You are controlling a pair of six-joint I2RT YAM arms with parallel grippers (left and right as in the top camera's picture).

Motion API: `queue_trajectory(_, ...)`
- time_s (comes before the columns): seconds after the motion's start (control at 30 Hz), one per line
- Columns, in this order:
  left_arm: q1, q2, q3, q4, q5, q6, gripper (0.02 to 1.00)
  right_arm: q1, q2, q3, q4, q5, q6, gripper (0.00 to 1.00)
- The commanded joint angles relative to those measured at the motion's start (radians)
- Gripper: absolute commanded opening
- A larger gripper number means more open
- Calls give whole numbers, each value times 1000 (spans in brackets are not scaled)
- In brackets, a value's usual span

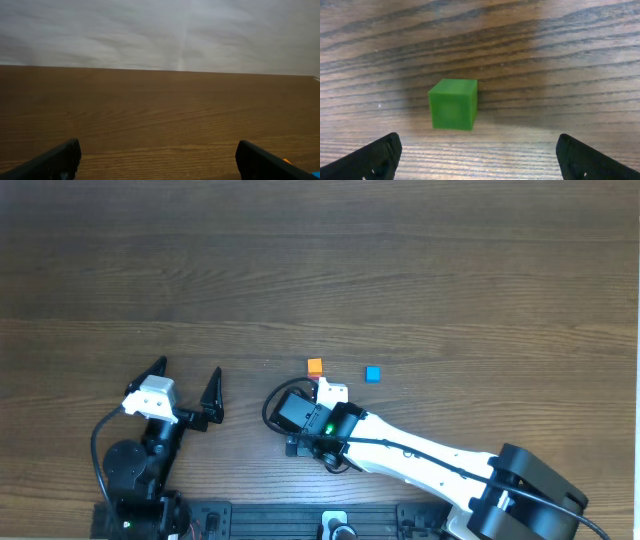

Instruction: Stack Cubes

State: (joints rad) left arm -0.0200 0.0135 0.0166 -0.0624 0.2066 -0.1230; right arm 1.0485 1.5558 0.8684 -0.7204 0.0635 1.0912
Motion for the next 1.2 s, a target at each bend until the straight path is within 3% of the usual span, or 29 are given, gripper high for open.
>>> queue_trajectory(0.03, 5, -9, -10, 6, 6, 14, 998, 13, 43, 48, 3, 57, -41, 967)
queue_trajectory(1.2, 5, -9, -10, 6, 6, 14, 991, 40, 146, 101, -5, 85, -51, 866)
